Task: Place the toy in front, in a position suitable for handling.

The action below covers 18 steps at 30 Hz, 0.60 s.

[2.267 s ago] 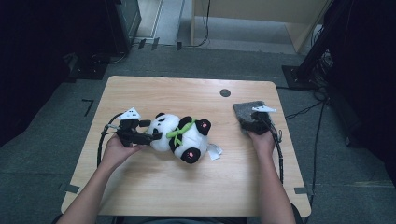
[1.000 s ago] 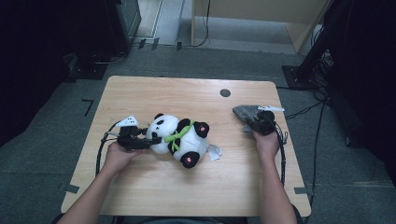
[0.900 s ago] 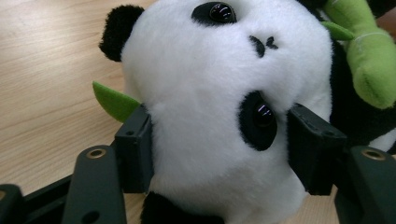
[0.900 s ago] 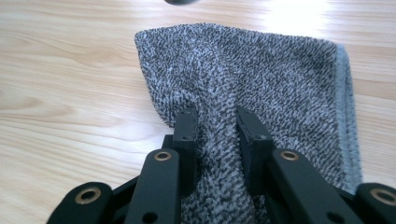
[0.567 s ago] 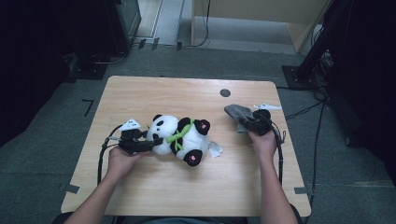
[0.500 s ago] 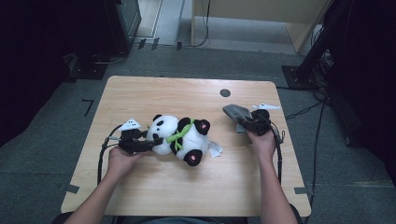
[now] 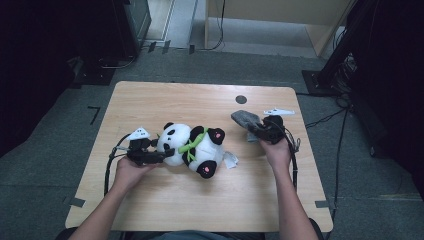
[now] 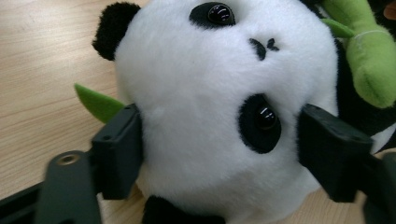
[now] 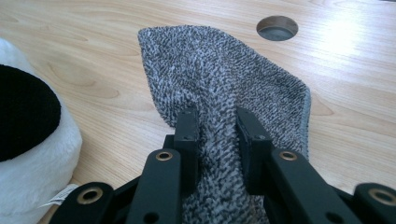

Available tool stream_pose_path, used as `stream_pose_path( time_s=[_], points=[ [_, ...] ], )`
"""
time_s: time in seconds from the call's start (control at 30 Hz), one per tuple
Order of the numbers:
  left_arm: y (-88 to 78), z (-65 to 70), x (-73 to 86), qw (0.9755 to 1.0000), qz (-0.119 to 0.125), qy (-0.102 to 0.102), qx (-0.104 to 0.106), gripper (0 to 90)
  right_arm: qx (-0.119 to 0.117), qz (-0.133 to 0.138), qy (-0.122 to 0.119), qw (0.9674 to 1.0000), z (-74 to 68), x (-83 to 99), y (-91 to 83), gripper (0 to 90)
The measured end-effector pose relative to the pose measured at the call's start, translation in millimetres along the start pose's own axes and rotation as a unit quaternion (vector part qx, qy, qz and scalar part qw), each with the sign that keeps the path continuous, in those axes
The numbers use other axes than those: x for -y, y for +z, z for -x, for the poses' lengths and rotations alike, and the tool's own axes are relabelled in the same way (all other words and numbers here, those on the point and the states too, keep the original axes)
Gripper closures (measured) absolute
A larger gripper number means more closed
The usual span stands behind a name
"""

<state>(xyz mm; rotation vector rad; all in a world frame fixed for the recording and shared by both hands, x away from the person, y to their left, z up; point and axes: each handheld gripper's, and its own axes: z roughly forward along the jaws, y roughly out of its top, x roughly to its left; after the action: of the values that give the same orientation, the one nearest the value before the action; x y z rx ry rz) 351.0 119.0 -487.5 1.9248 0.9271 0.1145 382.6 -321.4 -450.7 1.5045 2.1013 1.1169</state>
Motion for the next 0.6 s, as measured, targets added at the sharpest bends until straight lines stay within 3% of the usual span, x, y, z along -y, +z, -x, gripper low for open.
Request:
stream_pose_path(
  time_s=[0.13, 0.27, 0.4, 0.6],
  points=[
    [2.0, -7.1, -0.9, 0.9996, -0.008, -0.008, 0.025, 9.0, -0.002, -0.005, -0.008, 1.0000, -3.8, -6.1, 2.5, 74.3],
    [7.9, -10.0, 0.3, 0.9991, -0.024, -0.005, 0.034, 0.0, -0.006, -0.006, -0.019, 0.9998, -10.9, -13.1, 3.9, 74.5],
    [10.2, -12.9, 2.5, 0.9988, -0.027, -0.013, 0.040, 0.7, -0.018, 0.004, -0.029, 0.9994, -22.9, -25.9, -0.2, 74.5],
    [5.2, -12.6, 5.9, 0.9989, -0.013, -0.015, 0.041, 18.2, -0.036, 0.005, -0.038, 0.9986, -44.7, -44.2, -5.4, 74.5]
  ],
)
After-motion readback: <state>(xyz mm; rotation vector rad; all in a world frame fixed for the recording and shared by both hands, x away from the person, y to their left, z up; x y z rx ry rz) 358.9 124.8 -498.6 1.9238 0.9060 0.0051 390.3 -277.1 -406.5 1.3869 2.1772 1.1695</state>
